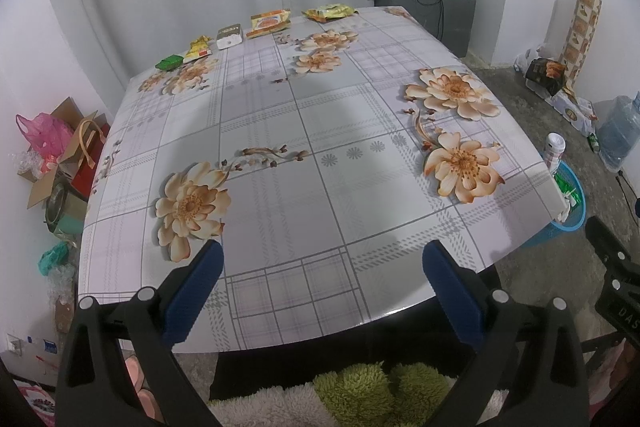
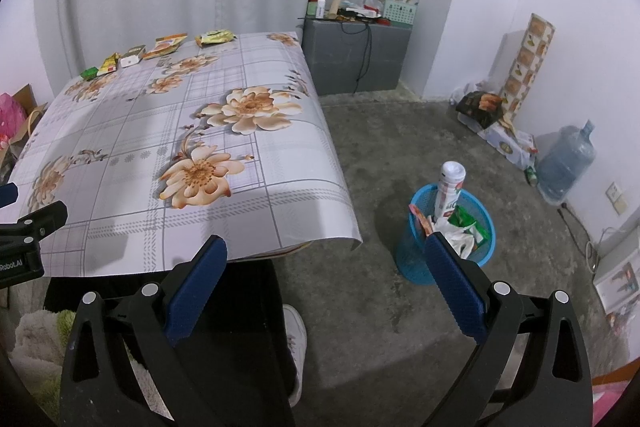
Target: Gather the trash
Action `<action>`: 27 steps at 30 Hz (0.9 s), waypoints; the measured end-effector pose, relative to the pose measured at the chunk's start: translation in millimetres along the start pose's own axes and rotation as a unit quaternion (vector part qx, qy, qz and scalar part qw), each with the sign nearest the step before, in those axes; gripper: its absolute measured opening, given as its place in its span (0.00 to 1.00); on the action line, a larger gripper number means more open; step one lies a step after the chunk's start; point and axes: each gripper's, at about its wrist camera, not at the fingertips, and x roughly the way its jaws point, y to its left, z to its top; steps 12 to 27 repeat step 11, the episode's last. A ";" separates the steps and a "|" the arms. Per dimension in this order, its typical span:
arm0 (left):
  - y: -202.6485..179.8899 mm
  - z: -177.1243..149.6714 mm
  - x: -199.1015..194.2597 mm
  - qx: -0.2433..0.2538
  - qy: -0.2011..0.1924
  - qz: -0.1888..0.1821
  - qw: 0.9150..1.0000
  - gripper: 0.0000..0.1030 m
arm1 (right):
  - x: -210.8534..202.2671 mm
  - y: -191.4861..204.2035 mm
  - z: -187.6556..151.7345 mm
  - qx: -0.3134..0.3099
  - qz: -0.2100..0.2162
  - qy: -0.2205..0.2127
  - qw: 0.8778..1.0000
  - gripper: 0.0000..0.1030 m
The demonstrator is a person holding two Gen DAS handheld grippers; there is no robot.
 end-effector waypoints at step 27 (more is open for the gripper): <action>0.7 0.7 3.9 0.003 0.007 -0.001 1.000 0.95 | -1.4 -0.6 0.4 0.000 0.001 0.000 1.000 0.92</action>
